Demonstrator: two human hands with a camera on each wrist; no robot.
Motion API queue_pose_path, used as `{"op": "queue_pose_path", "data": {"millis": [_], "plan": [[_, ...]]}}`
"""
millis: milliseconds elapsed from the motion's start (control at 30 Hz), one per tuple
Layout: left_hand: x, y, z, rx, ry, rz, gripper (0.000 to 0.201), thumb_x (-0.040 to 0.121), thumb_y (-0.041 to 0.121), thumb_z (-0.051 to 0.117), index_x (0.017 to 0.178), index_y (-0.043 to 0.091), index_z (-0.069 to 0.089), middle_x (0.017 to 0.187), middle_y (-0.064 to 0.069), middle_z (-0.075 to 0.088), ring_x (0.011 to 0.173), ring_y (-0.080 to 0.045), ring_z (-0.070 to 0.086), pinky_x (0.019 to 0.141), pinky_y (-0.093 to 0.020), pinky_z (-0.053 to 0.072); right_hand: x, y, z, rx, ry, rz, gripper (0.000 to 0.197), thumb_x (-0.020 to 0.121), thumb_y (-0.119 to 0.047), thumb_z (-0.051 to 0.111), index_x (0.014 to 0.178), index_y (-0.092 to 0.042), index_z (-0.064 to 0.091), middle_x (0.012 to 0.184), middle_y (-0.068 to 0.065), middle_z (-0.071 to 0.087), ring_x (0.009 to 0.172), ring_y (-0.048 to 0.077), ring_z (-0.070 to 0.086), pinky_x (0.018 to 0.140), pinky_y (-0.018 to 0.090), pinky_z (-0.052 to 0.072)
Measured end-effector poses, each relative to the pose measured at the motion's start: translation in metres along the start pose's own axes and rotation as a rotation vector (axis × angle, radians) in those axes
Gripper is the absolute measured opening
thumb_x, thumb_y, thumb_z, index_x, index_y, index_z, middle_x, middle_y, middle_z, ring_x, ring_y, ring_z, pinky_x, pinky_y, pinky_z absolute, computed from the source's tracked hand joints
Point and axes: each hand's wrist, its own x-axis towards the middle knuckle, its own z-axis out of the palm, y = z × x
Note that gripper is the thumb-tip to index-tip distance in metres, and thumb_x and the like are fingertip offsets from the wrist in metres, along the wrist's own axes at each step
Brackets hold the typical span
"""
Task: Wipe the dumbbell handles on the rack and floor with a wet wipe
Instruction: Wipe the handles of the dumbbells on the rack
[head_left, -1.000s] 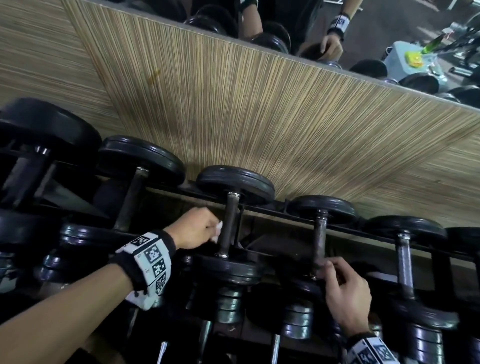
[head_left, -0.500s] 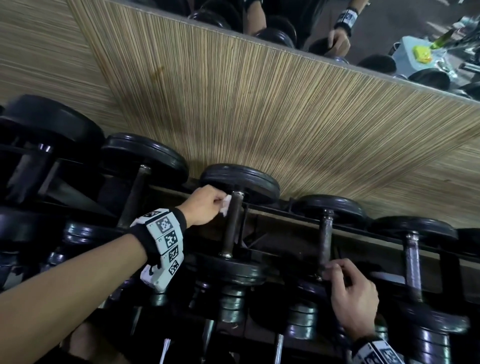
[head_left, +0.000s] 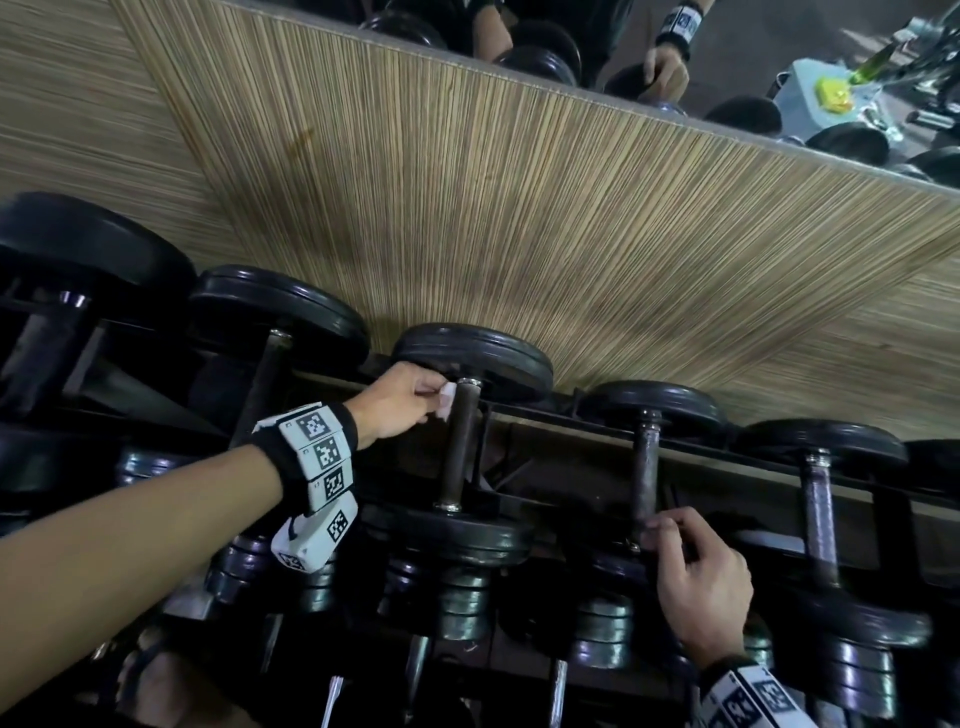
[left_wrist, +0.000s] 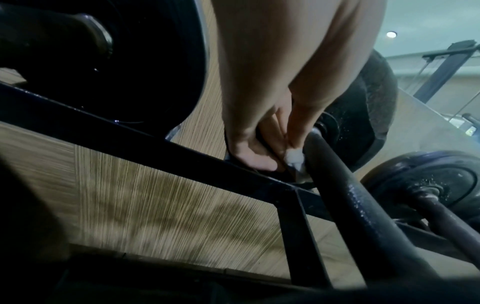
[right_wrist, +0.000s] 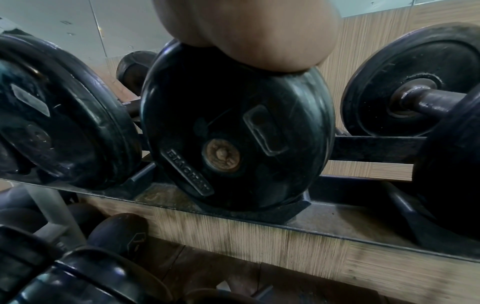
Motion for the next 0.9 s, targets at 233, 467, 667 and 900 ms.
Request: {"op": "queue_pose_path", "data": {"millis": [233,467,667,900], "plan": [[-0.014,-0.014,0.009,-0.037,-0.091,-0.127,0.015,0.1,0.01,0.054,0.096,0.014,0.068,0.093,0.002,0.069,0.086,-0.006,0.062,0.081,-0.026,0.044,-0.002,-0.005,-0.002,-0.009,-0.011,-0.004,0.029,0.086,-0.053,0.033,0.072,-0.04,0.056,0.058,-0.009,0.066,0.059,0.006,0.058,0.056,0.025,0.037],[-0.033,-0.025,0.005,0.128,-0.411,-0.129,0.024,0.097,0.011,0.056,0.077,0.018,0.066,0.084,0.005,0.067,0.08,-0.006,0.054,0.072,-0.022,0.039,-0.002,-0.005,-0.002,-0.012,-0.013,0.006,0.031,0.087,-0.055,0.033,0.074,-0.04,0.057,0.059,-0.012,0.067,0.061,0.005,0.059,0.058,0.026,0.037],[-0.003,-0.01,0.007,-0.109,-0.1,-0.154,0.027,0.098,0.013,0.058,0.118,0.029,0.063,0.104,0.005,0.07,0.091,-0.01,0.063,0.074,-0.022,0.046,-0.002,-0.004,-0.001,-0.011,-0.008,0.015,0.032,0.087,-0.054,0.033,0.074,-0.039,0.057,0.059,-0.011,0.067,0.058,0.007,0.06,0.057,0.026,0.038],[0.0,-0.011,0.007,-0.146,-0.065,-0.114,0.021,0.101,0.011,0.055,0.111,0.019,0.071,0.101,0.002,0.072,0.095,-0.01,0.063,0.081,-0.023,0.046,-0.002,-0.005,-0.001,-0.014,-0.006,0.021,0.023,0.091,-0.043,0.042,0.073,-0.04,0.057,0.06,-0.017,0.067,0.055,0.004,0.059,0.056,0.024,0.038]]}}
